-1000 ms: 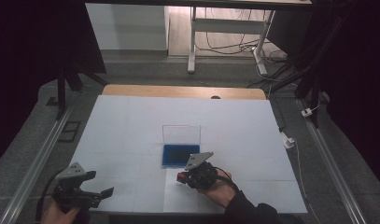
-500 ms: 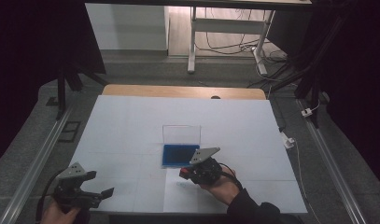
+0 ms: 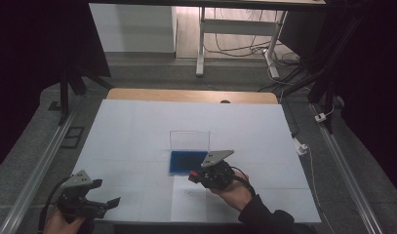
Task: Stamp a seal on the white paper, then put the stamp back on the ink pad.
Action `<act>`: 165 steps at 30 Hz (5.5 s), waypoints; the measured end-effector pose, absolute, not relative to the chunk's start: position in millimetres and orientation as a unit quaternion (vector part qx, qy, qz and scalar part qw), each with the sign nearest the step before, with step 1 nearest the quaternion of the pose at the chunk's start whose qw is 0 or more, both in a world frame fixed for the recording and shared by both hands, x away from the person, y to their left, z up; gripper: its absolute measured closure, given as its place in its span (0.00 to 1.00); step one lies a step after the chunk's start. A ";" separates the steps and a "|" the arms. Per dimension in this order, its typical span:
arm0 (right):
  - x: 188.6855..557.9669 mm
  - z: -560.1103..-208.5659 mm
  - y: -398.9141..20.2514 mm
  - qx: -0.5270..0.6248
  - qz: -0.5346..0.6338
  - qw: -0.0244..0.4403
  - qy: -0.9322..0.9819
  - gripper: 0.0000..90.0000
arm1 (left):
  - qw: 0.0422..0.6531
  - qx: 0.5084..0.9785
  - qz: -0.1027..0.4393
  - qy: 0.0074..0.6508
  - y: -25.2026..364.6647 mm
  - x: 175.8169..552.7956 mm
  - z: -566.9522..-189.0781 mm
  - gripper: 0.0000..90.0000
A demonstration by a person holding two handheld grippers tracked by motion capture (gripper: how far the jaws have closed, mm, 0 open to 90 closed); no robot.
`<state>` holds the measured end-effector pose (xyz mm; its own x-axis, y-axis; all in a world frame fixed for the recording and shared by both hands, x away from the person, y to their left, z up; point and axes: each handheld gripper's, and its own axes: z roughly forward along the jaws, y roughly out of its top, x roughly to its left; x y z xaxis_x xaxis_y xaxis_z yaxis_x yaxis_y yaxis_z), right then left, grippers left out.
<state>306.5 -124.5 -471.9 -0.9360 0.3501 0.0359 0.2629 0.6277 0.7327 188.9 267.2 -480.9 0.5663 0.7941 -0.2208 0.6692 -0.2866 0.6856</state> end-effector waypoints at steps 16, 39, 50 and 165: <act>321.1 -462.5 -131.3 0.195 0.405 0.059 0.891 0.88 | 0.383 0.797 0.081 0.460 267.3 189.2 -481.0 0.05; 349.0 -463.8 -120.7 0.217 0.409 0.080 0.883 0.89 | 0.383 0.797 0.081 0.460 267.9 189.2 -481.0 0.05; 364.9 -471.8 -108.6 0.220 0.397 0.087 0.887 0.89 | 0.383 0.797 0.081 0.460 267.8 189.1 -481.0 0.05; 280.2 -437.5 -205.6 0.292 0.418 0.126 0.851 0.00 | 0.386 0.793 0.083 0.464 268.6 188.2 -480.9 0.05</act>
